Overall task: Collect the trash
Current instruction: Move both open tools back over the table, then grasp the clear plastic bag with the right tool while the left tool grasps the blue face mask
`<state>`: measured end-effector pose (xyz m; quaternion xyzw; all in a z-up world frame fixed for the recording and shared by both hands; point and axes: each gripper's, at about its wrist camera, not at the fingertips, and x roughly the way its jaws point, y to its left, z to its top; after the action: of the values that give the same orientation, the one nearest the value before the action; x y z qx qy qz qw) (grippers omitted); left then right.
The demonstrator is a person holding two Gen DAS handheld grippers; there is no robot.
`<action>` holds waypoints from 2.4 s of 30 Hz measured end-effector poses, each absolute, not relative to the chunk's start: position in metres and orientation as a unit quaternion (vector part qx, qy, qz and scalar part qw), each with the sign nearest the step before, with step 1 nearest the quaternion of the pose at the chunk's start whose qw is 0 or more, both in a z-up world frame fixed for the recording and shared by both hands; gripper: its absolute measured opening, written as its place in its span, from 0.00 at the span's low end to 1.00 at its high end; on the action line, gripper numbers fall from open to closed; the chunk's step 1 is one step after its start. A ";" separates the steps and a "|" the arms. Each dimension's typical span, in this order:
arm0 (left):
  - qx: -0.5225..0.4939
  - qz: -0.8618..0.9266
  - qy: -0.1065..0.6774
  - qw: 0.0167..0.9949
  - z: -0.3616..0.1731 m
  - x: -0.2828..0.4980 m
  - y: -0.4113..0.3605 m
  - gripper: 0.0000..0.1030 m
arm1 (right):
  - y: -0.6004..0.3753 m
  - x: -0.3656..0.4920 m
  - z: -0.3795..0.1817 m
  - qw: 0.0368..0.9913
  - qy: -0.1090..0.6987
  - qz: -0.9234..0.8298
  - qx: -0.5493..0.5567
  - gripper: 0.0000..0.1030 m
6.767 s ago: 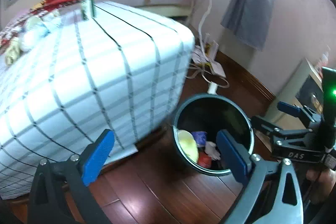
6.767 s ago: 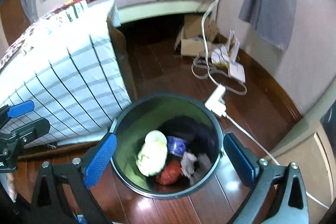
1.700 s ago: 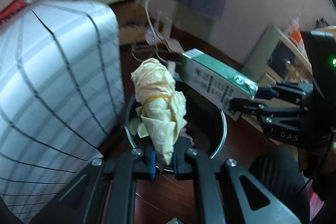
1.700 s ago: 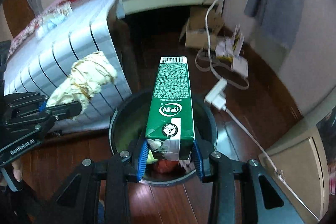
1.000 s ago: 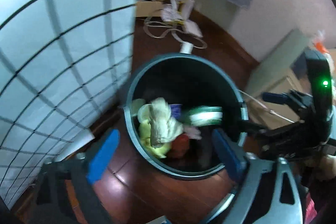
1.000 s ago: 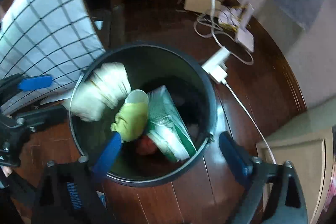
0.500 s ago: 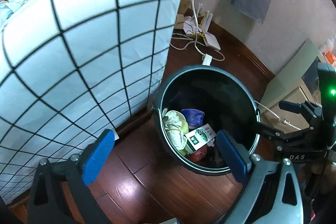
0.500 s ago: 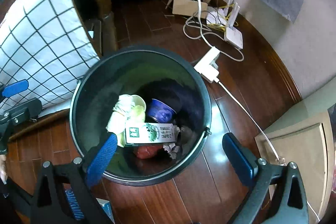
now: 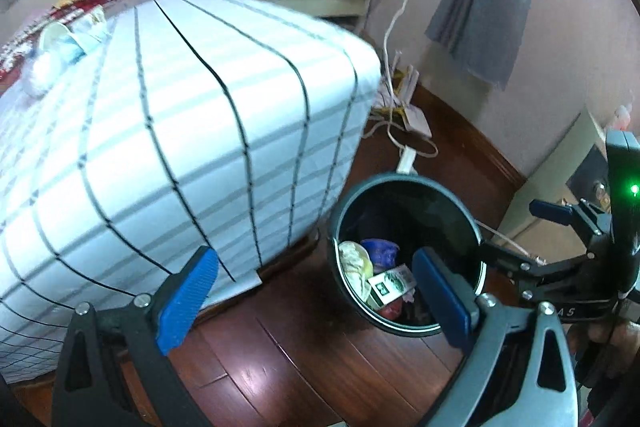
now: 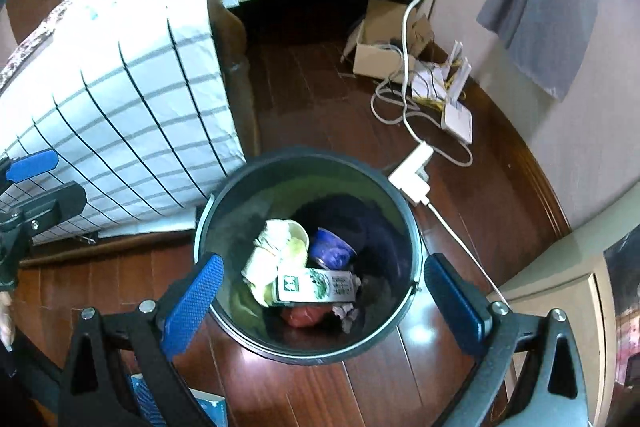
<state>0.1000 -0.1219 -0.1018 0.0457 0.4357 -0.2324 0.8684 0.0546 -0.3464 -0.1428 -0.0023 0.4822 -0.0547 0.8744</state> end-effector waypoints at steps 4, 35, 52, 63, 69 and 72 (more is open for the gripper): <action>0.036 -0.224 0.419 0.879 -0.085 0.102 -0.106 0.96 | -0.335 0.057 -0.120 0.886 0.461 -0.049 -0.014 0.99; -0.031 -0.038 0.357 0.933 -0.050 0.191 0.100 0.95 | -0.123 0.203 -0.031 0.930 0.341 0.101 -0.094 1.00; -0.045 0.010 0.375 0.926 -0.068 0.255 0.166 0.86 | 0.022 0.356 -0.065 0.903 0.379 0.184 -0.079 0.77; -0.044 -0.016 0.369 0.928 -0.069 0.269 0.150 0.86 | 0.013 0.351 -0.070 0.894 0.376 0.231 -0.076 0.39; -0.056 -0.025 0.376 0.924 -0.069 0.290 0.140 0.86 | -0.041 0.341 -0.053 0.921 0.347 0.164 -0.070 0.39; -0.053 -0.040 0.373 0.925 -0.068 0.293 0.125 0.86 | -0.067 0.356 -0.050 0.925 0.353 0.133 -0.043 0.39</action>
<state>0.2926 0.1252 -0.0681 -0.0532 0.3730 -0.0397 0.9254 0.3563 -0.0674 -0.0503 -0.0432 0.3525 0.1327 0.9253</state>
